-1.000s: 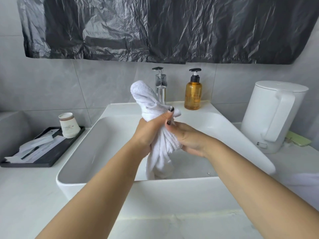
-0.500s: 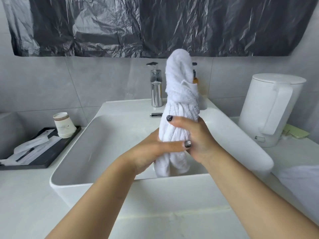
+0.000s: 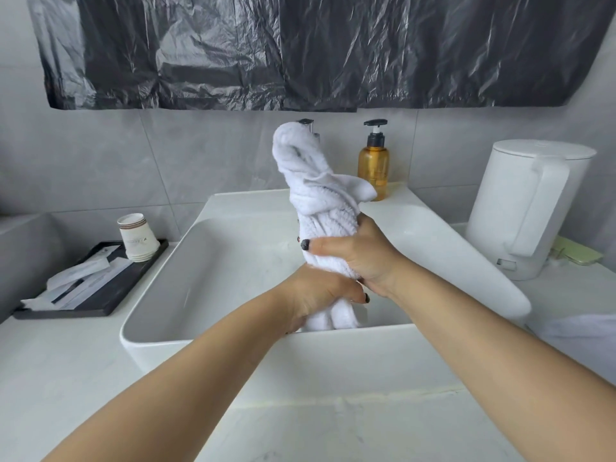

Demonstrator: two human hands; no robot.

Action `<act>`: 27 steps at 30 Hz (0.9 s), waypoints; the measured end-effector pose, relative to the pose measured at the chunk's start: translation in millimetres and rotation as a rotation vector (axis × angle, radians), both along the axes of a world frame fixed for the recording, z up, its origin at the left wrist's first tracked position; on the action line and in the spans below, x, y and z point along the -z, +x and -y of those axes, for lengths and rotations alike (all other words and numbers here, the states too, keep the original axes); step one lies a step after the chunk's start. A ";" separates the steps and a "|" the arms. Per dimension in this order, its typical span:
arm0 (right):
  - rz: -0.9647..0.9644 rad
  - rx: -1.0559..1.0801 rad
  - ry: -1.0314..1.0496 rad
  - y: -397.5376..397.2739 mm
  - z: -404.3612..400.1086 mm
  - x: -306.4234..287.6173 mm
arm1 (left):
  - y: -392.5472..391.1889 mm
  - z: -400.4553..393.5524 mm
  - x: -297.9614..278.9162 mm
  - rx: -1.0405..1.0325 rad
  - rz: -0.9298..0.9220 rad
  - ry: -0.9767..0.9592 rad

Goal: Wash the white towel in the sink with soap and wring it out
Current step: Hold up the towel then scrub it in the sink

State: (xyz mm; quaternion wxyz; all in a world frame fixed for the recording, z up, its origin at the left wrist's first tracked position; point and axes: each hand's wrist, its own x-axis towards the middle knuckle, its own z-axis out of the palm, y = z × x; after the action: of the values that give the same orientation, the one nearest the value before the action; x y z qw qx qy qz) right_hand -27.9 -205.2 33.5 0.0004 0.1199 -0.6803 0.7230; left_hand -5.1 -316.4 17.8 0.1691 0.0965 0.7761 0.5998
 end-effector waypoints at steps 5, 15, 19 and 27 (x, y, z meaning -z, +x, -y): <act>-0.020 0.047 0.160 -2.7 5.3 -1.6 | 0.9 -6.2 -1.2 -0.068 0.022 -0.067; -0.073 0.158 0.281 -10.6 13.7 3.2 | -0.6 -6.9 -5.4 -0.076 -0.030 -0.282; -0.118 0.244 0.258 -15.7 17.4 -8.4 | -6.2 -4.2 -5.9 -0.190 -0.030 -0.111; -0.147 0.359 -0.103 -26.8 28.1 -56.3 | -11.2 23.8 -15.6 -0.184 0.263 0.295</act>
State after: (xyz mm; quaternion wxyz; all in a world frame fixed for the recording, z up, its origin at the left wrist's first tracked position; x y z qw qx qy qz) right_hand -54.7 -233.3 89.8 0.1850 0.0490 -0.6512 0.7344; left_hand -16.3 -340.2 33.5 0.1977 -0.0302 0.6566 0.7272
